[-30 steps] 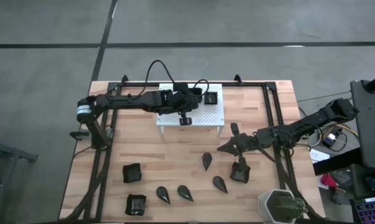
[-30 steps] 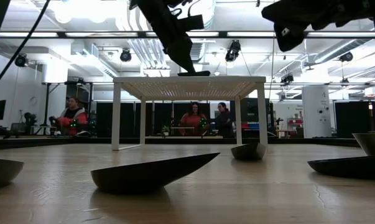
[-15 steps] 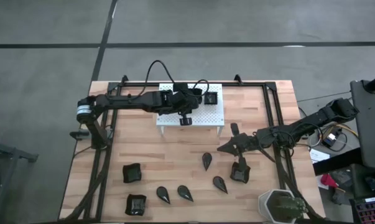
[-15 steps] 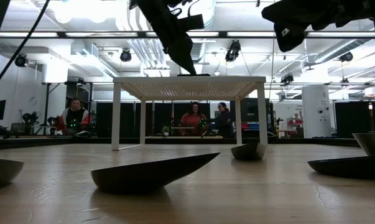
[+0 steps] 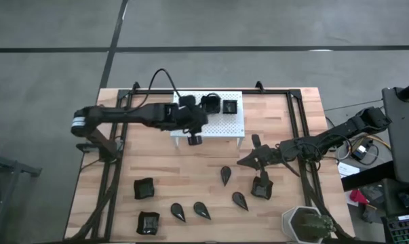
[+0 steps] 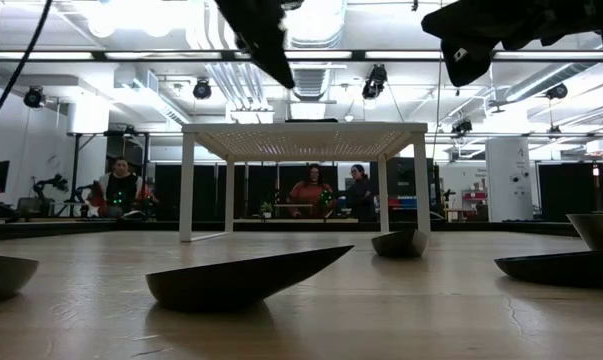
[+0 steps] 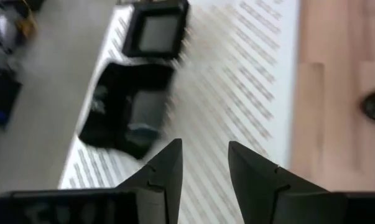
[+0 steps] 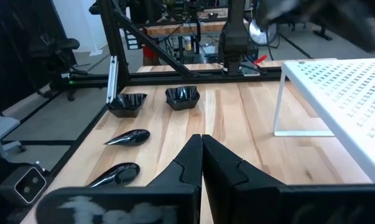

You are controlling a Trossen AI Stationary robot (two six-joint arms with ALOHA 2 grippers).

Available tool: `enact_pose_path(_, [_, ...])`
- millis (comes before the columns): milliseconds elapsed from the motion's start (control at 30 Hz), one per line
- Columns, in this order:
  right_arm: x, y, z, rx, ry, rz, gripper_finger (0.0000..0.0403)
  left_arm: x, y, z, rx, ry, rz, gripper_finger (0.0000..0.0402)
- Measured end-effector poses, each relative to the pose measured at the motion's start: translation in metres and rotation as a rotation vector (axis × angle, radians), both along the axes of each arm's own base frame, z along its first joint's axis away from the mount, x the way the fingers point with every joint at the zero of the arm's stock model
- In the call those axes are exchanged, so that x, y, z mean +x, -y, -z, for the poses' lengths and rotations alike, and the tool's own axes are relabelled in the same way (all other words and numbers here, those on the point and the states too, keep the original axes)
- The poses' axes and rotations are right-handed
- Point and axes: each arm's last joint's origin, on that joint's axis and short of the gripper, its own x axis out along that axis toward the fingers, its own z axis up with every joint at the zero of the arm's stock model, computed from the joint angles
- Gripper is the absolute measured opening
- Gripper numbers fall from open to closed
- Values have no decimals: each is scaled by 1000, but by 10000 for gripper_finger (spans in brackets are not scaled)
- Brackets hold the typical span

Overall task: Pick & Place Mini shaped plates
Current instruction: Stack the distorted square plate on top of the distorted square plate on the shelf

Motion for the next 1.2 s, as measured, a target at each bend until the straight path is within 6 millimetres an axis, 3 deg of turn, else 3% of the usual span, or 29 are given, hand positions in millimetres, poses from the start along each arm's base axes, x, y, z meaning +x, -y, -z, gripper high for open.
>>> enact_pose_path(100, [-1,0,2,-2,-6,0,8,-10,14,0,-48,-39,-12,124])
enact_pose_path(433, [-1,0,3,-2,-7,0,8,-25,62,28,-121,-143,30,124])
enact_pose_path(1200, [-1,0,3,0,-11,0,8,-74,146,92,-275,-310,-16,124])
